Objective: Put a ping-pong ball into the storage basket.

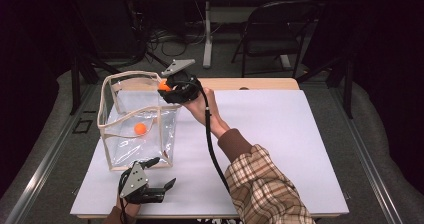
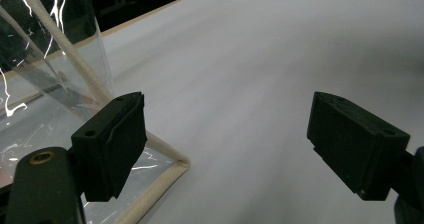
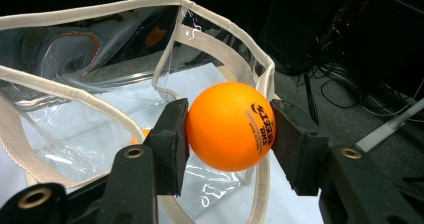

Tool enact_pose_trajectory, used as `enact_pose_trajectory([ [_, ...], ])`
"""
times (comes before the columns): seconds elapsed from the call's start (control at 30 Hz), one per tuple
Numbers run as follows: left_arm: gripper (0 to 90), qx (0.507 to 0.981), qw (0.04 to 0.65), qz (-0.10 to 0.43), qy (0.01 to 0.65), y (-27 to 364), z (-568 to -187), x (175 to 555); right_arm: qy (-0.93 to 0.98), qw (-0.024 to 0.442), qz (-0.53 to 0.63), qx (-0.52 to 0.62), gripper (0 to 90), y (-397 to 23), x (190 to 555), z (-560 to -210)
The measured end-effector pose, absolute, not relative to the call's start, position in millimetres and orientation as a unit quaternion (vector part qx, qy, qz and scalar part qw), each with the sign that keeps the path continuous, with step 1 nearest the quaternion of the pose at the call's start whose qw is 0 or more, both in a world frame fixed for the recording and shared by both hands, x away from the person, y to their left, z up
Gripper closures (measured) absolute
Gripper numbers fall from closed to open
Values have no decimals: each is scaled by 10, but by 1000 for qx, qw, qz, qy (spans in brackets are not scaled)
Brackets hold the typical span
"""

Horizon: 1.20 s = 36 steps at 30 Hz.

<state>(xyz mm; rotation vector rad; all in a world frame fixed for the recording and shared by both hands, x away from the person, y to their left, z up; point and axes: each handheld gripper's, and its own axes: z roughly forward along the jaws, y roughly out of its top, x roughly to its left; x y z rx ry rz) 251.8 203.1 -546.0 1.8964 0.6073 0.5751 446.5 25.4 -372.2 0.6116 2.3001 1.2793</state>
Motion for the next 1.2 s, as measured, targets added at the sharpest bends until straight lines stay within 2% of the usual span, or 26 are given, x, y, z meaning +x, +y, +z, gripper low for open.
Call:
enact_pose_trajectory([
  [1.2,159,788,509,240,250,2036,-5456,2517,839,208,450,224,511,386,4512,-3818],
])
